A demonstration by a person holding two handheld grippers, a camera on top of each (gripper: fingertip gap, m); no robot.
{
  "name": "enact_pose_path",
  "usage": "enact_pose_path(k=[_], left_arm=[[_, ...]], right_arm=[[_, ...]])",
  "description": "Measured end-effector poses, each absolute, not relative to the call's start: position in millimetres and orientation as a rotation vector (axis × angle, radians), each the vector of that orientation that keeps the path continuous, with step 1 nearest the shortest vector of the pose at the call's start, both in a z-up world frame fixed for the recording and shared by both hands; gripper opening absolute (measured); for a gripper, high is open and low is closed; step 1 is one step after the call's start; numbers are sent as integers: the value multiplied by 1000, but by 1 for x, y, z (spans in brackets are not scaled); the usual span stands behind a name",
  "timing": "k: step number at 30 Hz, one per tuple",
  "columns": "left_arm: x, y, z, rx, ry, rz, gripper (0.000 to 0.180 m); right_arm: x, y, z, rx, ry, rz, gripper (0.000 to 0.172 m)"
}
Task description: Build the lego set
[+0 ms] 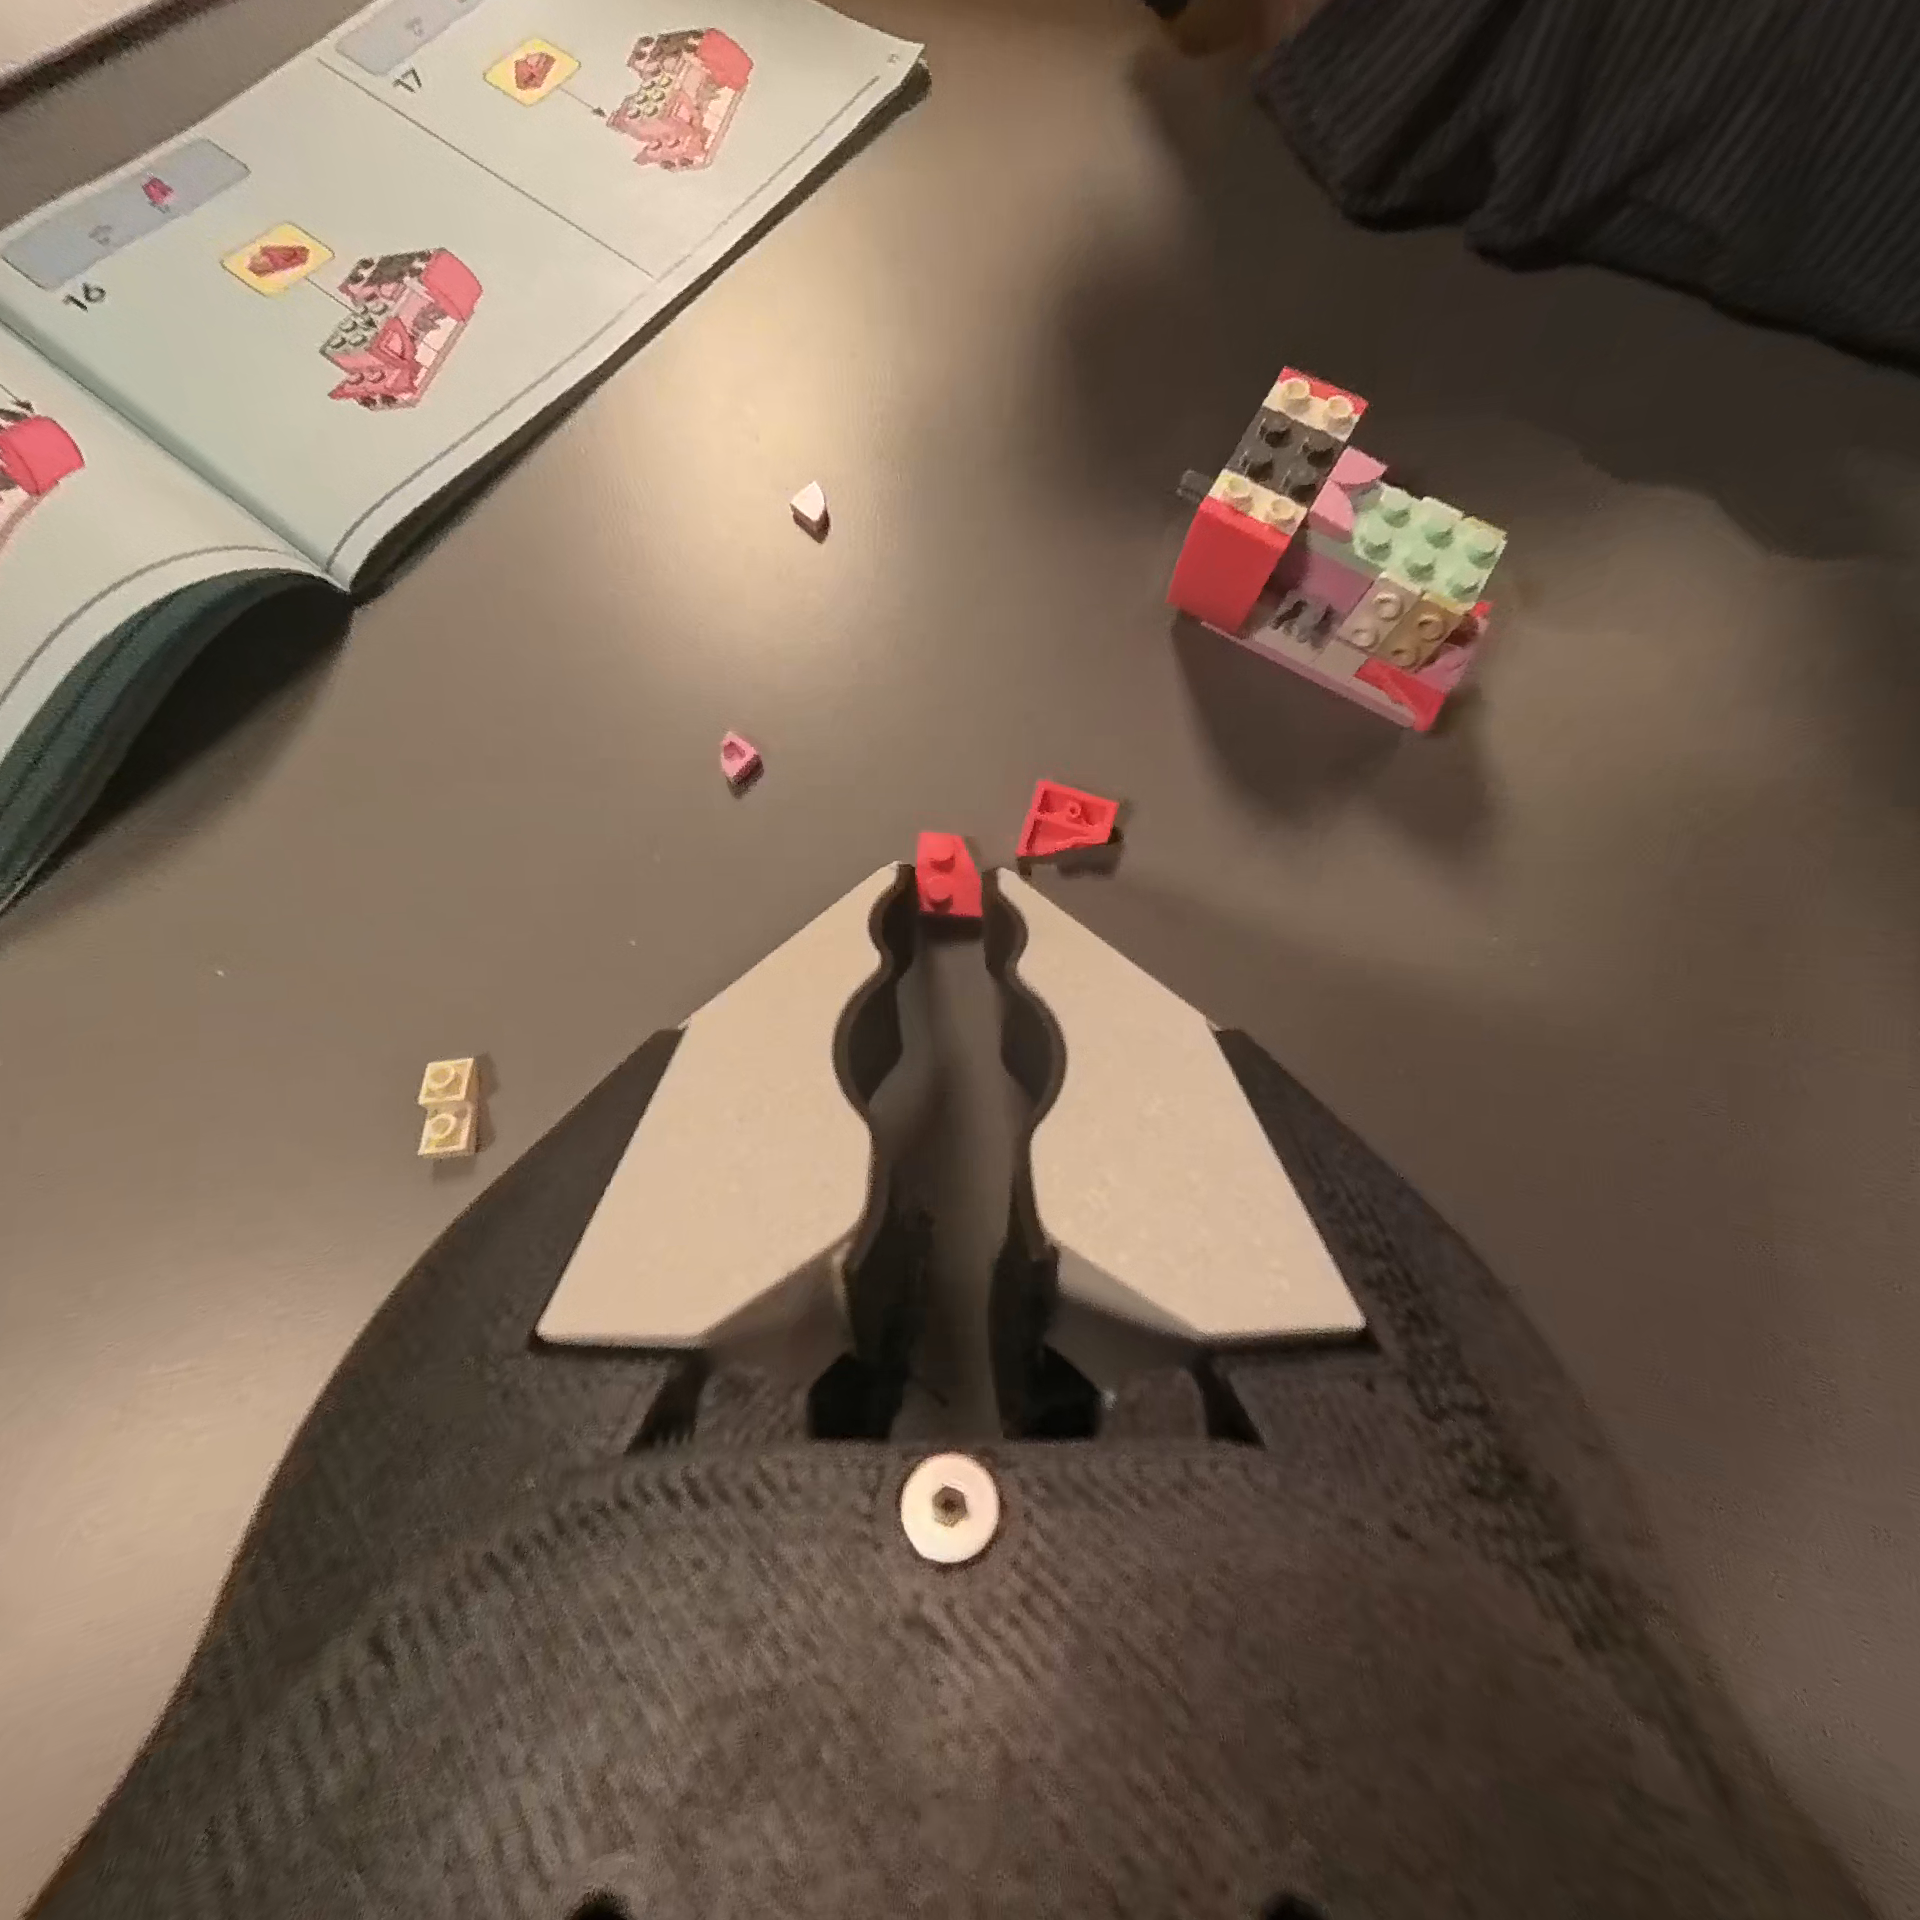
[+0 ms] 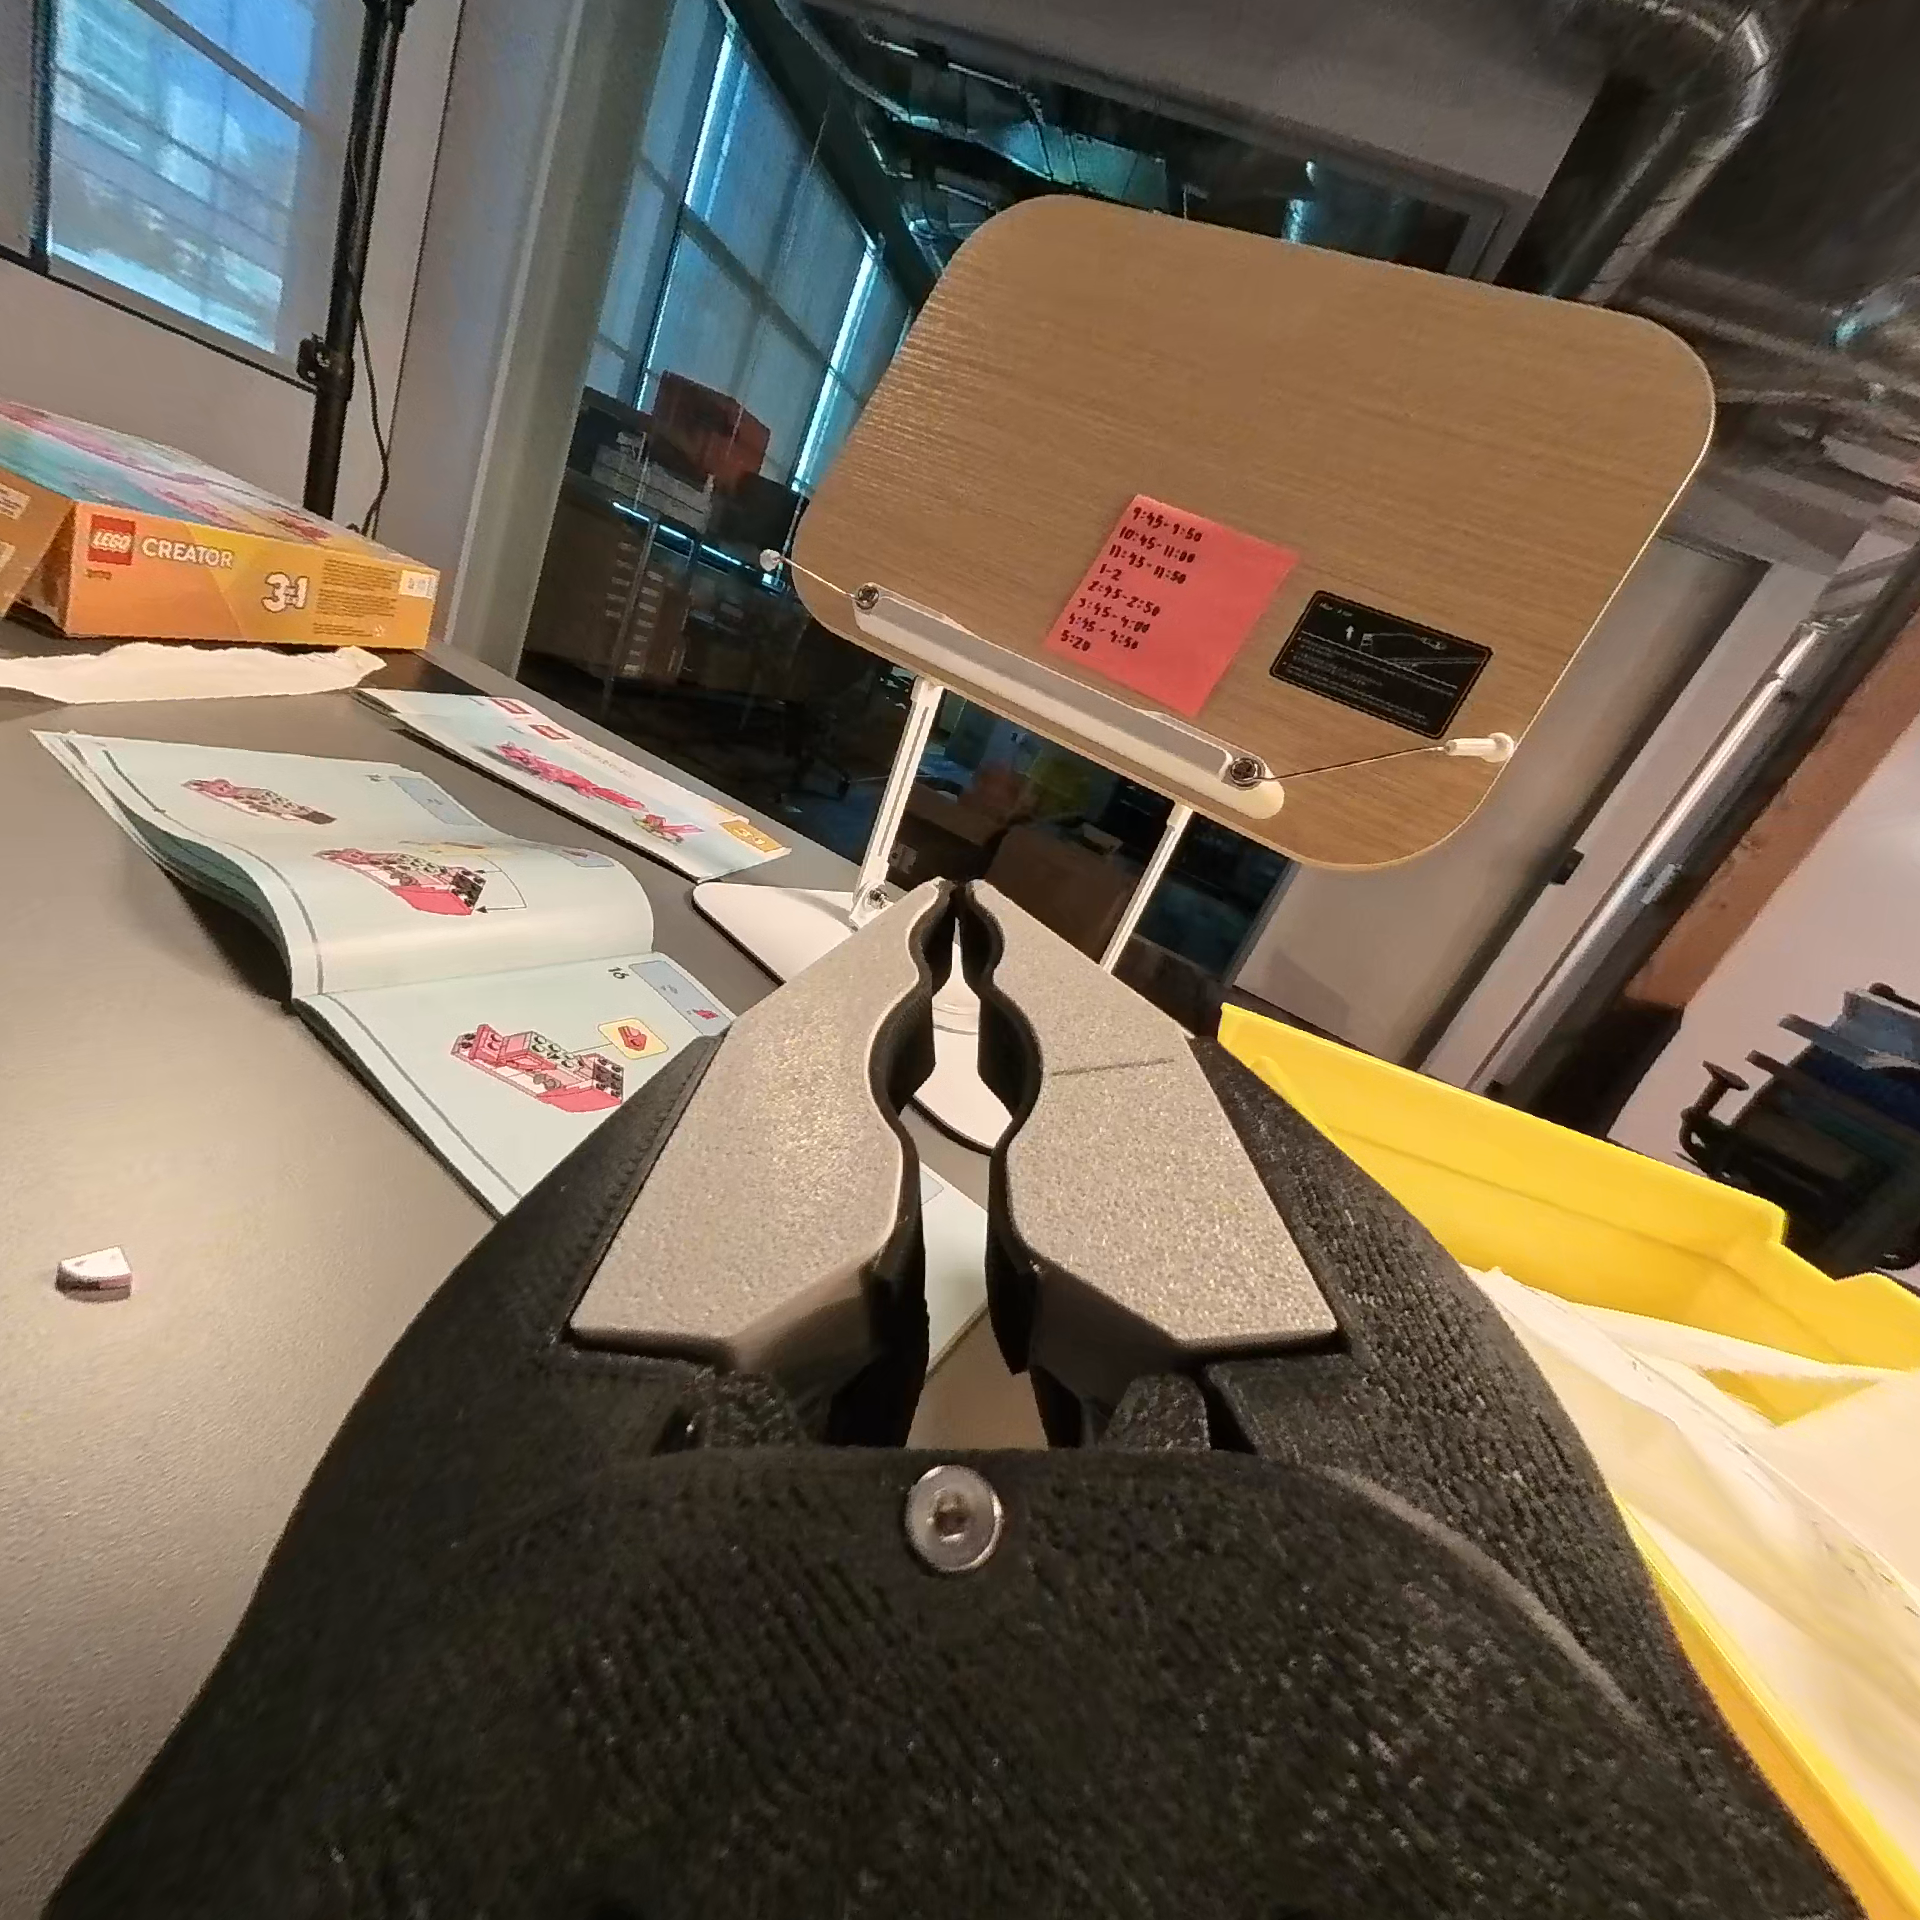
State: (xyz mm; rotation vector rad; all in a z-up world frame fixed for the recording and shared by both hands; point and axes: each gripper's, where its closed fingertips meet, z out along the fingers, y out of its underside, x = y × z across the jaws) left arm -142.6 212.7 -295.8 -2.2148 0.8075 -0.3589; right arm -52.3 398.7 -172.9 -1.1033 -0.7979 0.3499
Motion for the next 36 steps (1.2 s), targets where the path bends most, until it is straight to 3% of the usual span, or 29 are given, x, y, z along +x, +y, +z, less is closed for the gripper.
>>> enact_pose_path(k=[24,31,36], left_arm=[[-147,216,-296,-2234,756,-368,12],[-146,216,-296,-2237,743,-385,12],[-146,216,-296,-2236,744,-383,12]], right_arm=[[-69,388,-182,-1107,-903,428,0],[-116,316,-228,-1217,-1445,942,1],[-121,303,-259,-1401,-1625,981,16]])
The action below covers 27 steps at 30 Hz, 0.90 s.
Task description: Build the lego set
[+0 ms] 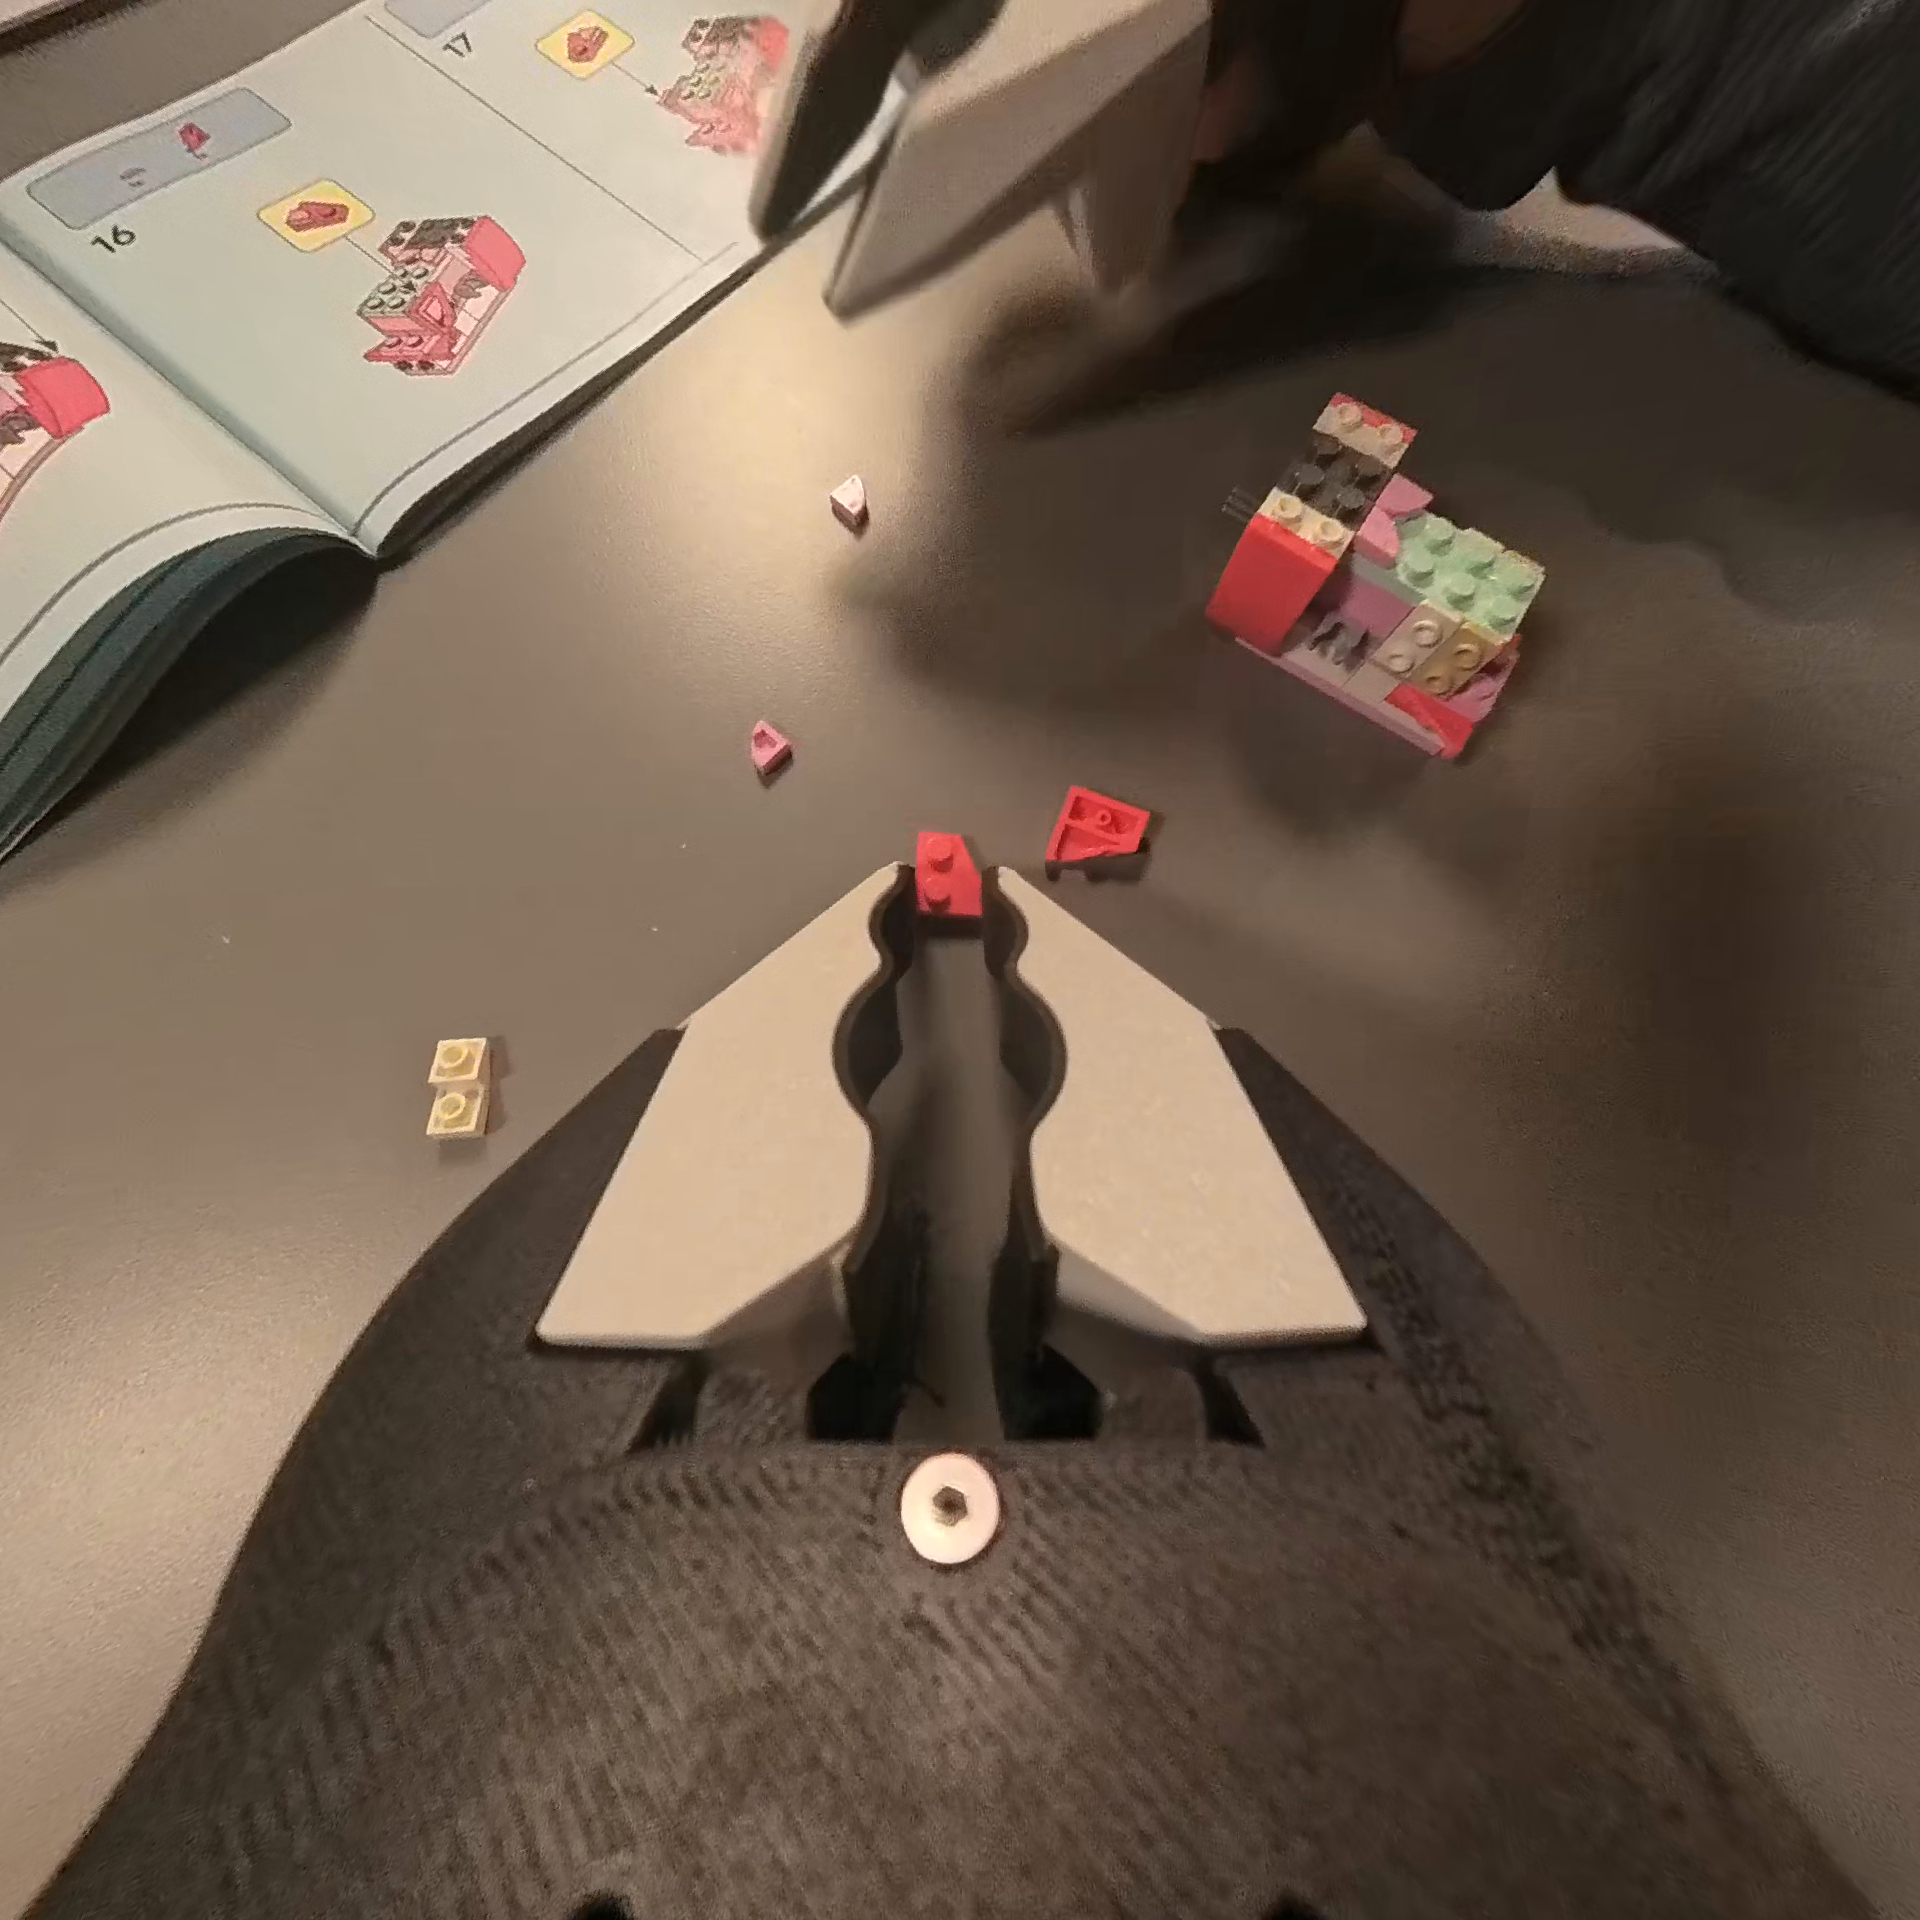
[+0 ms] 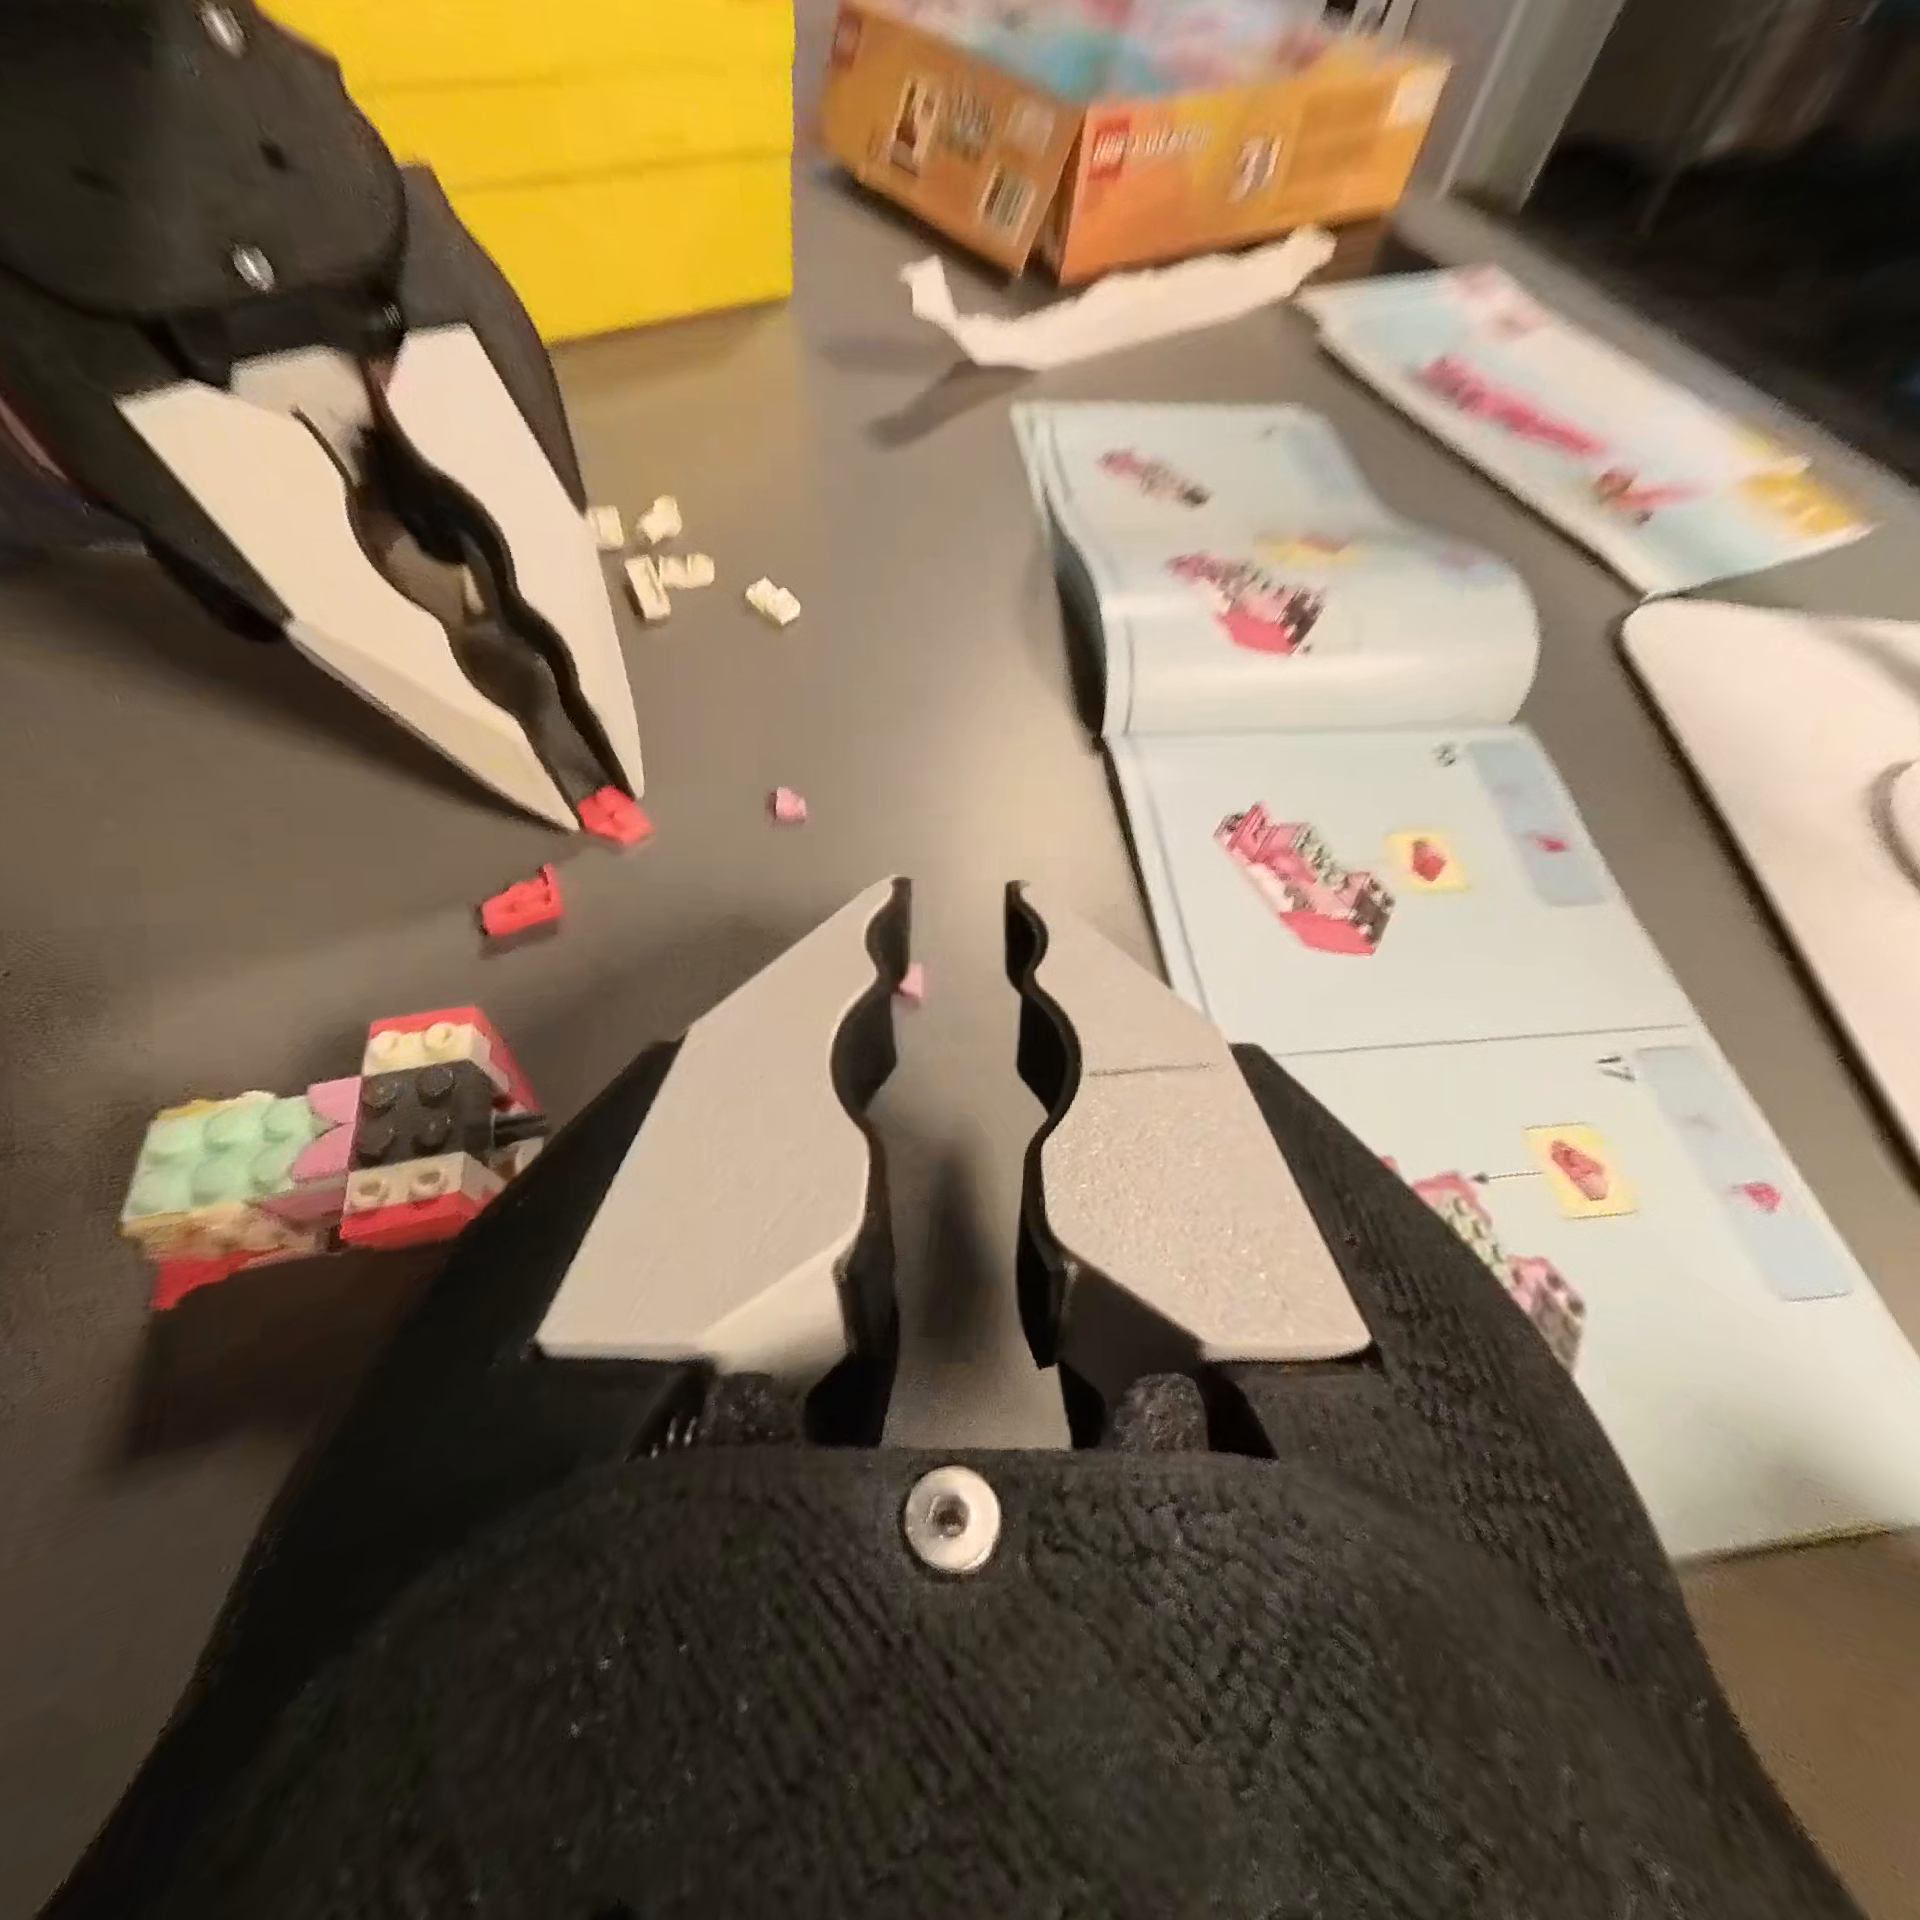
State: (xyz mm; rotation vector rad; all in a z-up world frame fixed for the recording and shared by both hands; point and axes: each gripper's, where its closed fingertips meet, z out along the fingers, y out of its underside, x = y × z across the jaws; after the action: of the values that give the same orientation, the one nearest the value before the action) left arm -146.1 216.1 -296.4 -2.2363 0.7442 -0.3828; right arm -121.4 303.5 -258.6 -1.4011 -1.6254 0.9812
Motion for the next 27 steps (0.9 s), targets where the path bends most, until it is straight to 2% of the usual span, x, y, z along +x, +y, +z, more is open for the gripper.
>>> enact_pose_path(k=[3,6,7,17,23,27], left_arm=[[-146,216,-296,-2237,744,-382,12],[-146,216,-296,-2237,745,-381,12],[-146,216,-296,-2237,745,-381,12],[-146,216,-296,-2238,738,-396,12],[-146,216,-296,-2239,729,-409,12],[-146,216,-297,-2240,721,-420,12]], right_arm=[[-124,301,-276,-1433,-1721,854,23],[-124,297,-291,-1429,-1820,737,20],[-125,295,-292,-1422,-1831,733,16],[-120,304,-291,-1525,-1767,779,19],[-119,314,-287,-1572,-1690,794,13],[-119,306,-288,-1540,-1736,822,23]])
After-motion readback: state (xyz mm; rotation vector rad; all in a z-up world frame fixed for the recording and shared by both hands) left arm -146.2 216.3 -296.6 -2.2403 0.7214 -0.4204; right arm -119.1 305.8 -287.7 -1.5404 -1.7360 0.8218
